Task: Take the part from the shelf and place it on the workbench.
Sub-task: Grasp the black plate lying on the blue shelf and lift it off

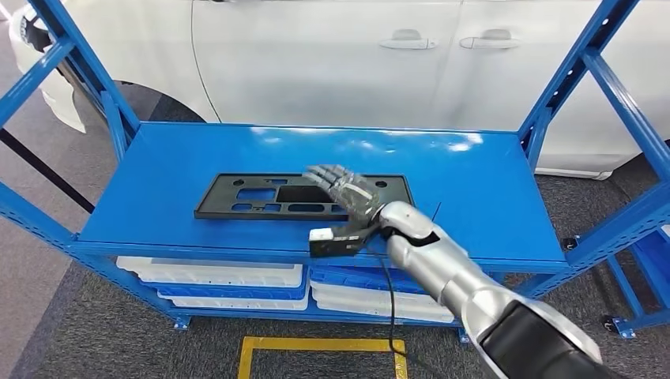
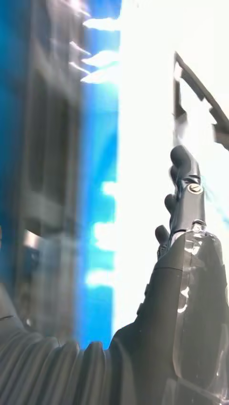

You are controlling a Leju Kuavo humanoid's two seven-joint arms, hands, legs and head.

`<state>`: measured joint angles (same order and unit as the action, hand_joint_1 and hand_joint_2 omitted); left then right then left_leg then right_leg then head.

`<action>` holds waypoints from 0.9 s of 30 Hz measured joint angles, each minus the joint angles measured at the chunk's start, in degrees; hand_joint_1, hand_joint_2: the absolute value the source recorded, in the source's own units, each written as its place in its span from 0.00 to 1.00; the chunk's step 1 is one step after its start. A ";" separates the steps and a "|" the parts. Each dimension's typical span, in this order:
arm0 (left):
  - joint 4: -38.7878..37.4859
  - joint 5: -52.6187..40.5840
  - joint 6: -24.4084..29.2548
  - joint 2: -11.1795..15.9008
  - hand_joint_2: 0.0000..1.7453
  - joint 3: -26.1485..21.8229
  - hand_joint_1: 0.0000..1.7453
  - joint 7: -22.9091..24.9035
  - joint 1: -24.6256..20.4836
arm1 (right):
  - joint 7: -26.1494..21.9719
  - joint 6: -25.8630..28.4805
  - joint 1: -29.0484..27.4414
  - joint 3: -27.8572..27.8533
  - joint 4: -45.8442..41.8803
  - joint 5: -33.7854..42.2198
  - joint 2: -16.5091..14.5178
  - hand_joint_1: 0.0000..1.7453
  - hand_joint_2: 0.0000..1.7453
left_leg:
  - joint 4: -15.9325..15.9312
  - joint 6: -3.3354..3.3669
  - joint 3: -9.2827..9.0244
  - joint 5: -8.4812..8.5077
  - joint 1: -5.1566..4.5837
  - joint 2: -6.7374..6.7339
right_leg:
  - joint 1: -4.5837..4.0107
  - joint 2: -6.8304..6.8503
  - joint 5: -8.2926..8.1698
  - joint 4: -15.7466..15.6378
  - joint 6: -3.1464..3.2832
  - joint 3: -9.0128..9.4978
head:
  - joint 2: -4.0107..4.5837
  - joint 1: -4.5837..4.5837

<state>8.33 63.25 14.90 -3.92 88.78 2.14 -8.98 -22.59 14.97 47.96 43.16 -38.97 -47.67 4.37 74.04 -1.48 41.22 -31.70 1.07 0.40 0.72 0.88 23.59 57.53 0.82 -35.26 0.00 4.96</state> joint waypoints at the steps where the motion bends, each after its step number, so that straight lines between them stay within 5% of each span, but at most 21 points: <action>1: 0.00 0.16 0.09 0.04 0.00 0.00 0.00 -0.03 0.11 | 0.03 -0.44 1.15 -0.65 0.09 -0.27 0.11 0.00 1.00 | -2.86 -0.13 -1.64 1.68 0.23 -0.04 | 0.08 -0.09 0.00 0.17 -0.17 -0.01 | 0.00 0.00; 3: 0.00 0.43 0.31 0.09 0.00 -0.01 0.00 -0.26 0.07 | 0.25 -0.71 2.52 -1.20 0.31 -0.74 0.15 0.00 1.00 | -10.64 -0.16 -5.85 4.57 0.55 -0.04 | 0.06 -0.31 0.19 0.83 -0.76 -0.18 | 0.00 -0.01; 5: 0.00 0.60 0.48 0.10 0.00 -0.02 0.00 -0.51 -0.05 | 0.24 -0.64 3.32 -1.75 0.57 -0.68 -0.03 0.00 1.00 | -14.19 0.49 -7.63 5.24 0.47 0.12 | -0.07 -0.56 0.26 1.38 -1.57 -0.56 | 0.00 -0.01; 9: 0.00 0.87 0.55 0.10 0.00 -0.02 0.00 -0.66 -0.06 | -0.01 -0.28 4.28 -2.79 1.16 -0.11 -0.20 0.00 1.00 | -14.48 2.19 -7.47 5.72 0.25 0.21 | 0.25 -0.73 0.60 1.97 -2.89 -1.01 | 0.00 -0.02; 13: 0.00 0.88 0.57 0.10 0.00 -0.01 0.00 -0.69 -0.23 | 0.11 0.77 4.73 -3.21 2.03 -1.61 -0.22 0.00 1.00 | -14.63 2.89 -7.35 5.89 0.11 0.11 | 0.32 -0.75 6.53 14.12 -3.38 -6.78 | 0.00 -0.02; 15: 0.00 0.87 0.54 0.10 0.00 -0.02 0.00 -0.63 -0.25 | 0.89 1.49 4.51 -2.63 2.75 -3.88 -0.29 0.00 1.00 | -14.62 3.00 -7.40 5.82 -0.06 0.18 | 0.25 -0.75 6.26 16.60 -3.17 -8.14 | 0.00 -0.02; 19: 0.00 0.81 0.48 -0.01 0.00 -0.01 0.00 -0.56 -0.40 | 1.95 2.85 4.36 -1.46 3.96 -6.02 -0.80 0.00 1.00 | -14.67 2.76 -7.63 5.55 -0.47 0.36 | -0.59 -0.76 -0.09 3.66 -1.35 -2.25 | 0.00 -0.02; 24: 0.00 0.79 0.44 -0.08 0.00 0.00 0.00 -0.53 -0.53 | 2.15 3.01 4.33 -0.72 4.83 -7.11 -1.37 0.00 1.00 | -14.50 1.39 -7.65 4.86 -0.39 0.09 | -0.67 -0.77 -0.32 0.29 -0.49 -0.67 | 0.00 -0.02; 27: 0.00 0.66 0.46 -0.05 0.00 0.00 0.00 -0.50 -0.58 | 2.27 2.29 4.54 0.39 5.68 -9.54 -1.75 0.00 1.00 | -6.69 0.74 -4.01 0.87 -0.32 -0.04 | -0.37 -0.65 -0.38 -0.43 0.02 0.06 | 0.00 -0.01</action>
<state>8.33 63.90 15.36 -3.98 88.78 1.63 -9.56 -20.32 17.26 52.50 43.55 -33.28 -57.20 2.62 67.36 -0.74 37.21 -30.83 0.74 0.36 0.35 0.22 23.21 57.10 0.84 -35.20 0.00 4.96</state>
